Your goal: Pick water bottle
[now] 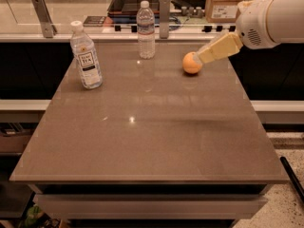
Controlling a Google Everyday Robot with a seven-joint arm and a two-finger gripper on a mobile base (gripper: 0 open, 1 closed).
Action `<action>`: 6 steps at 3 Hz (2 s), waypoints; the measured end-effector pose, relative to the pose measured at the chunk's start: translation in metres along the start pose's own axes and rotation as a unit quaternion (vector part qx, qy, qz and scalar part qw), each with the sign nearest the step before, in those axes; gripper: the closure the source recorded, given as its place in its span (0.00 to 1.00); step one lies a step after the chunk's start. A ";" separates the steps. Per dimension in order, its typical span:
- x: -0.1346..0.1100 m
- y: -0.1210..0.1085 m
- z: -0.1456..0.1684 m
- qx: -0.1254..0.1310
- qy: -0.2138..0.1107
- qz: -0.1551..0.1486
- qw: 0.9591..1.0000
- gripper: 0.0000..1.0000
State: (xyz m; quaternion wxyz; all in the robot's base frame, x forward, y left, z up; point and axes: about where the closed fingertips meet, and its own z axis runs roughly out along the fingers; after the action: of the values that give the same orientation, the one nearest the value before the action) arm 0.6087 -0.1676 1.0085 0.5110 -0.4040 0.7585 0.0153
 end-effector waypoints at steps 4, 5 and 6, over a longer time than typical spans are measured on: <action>-0.071 0.008 0.108 -0.054 -0.125 0.031 0.990 0.00; -0.082 0.011 0.136 -0.073 -0.152 0.049 0.985 0.00; -0.087 0.014 0.157 -0.080 -0.167 0.063 0.981 0.00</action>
Offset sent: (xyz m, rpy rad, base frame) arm 0.0726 0.0628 0.0030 0.1502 -0.0737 0.0896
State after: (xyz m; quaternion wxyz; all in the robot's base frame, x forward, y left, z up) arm 0.7330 -0.0379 0.9962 0.5941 -0.3869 0.6831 0.1755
